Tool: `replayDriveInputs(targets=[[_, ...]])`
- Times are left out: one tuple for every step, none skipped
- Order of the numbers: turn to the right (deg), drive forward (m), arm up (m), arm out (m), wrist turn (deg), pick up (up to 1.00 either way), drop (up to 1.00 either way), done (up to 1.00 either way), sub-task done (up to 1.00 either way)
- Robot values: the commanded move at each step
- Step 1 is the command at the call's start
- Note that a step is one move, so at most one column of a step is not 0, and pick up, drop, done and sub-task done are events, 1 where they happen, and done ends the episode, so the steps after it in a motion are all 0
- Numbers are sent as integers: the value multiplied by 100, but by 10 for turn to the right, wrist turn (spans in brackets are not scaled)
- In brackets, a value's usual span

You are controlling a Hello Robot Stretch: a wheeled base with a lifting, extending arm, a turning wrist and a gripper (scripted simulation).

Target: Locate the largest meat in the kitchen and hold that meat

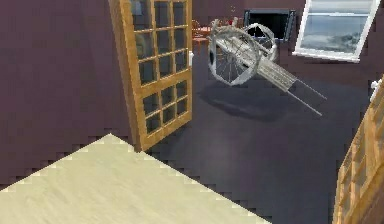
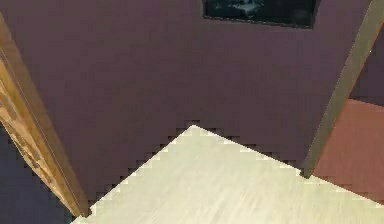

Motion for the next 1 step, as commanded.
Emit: replayDriveInputs(targets=[[150, 0, 0, 0, 0, 0, 0, 0, 0]])
